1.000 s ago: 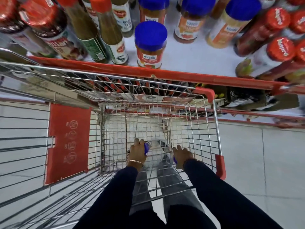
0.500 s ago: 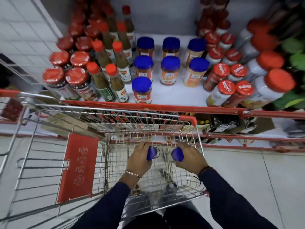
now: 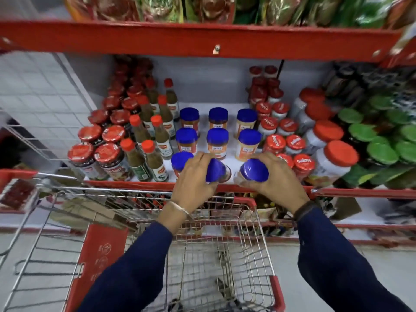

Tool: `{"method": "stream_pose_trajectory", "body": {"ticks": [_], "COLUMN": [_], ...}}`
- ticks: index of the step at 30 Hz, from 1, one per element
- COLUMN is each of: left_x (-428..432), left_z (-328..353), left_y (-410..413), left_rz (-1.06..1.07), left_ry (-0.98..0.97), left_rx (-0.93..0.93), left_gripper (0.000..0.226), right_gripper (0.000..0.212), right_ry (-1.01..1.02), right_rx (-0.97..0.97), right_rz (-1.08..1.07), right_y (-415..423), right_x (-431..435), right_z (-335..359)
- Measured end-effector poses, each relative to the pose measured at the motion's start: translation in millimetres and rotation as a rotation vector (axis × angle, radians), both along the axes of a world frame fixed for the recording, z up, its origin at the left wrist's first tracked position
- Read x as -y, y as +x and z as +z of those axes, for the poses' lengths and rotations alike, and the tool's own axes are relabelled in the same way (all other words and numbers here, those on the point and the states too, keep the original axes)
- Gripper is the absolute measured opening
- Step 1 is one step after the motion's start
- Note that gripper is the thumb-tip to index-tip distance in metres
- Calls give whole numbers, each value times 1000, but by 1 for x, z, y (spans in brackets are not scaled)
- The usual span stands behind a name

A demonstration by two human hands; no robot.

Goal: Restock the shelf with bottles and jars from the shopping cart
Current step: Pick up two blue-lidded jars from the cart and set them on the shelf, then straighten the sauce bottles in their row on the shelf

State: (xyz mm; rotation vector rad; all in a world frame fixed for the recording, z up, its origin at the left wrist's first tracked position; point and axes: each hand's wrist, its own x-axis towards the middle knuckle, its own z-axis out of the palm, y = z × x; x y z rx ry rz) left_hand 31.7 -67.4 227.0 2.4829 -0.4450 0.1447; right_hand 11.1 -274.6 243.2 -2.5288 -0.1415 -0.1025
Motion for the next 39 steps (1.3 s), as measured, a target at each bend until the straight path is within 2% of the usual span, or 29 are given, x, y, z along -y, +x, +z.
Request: {"method": "stream_pose_trajectory", "body": {"ticks": [4, 14, 17, 24, 27, 31, 35, 39], "left_x": [17, 29, 28, 26, 19, -6, -54, -109], "left_z": [-1, -23, -26, -35, -35, -24, -15, -5], "left_y": [35, 72, 74, 68, 60, 33, 11, 9], "left_rz": [-14, -103, -106, -99, -110, -99, -46, 115], "left_ry": [18, 289, 394, 379, 296, 36, -139, -309], "left_rx": [-57, -120, -106, -117, -79, 67, 219, 321], "left_gripper": [56, 52, 55, 66, 66, 46, 29, 22], "right_gripper": [58, 43, 47, 55, 59, 67, 52, 43], "right_ry": [-7, -123, -148, -219, -204, -56, 239, 393], "right_rx": [-4, -198, -217, -229, -235, -139, 5, -29], "right_rz": [2, 111, 117, 68, 63, -15, 58, 174], "right_y": [30, 71, 74, 69, 62, 40, 14, 18], "right_x": [5, 10, 9, 5, 1, -25, -82, -138], "right_z": [-3, -23, -24, -27, -27, -18, 3, 6]}}
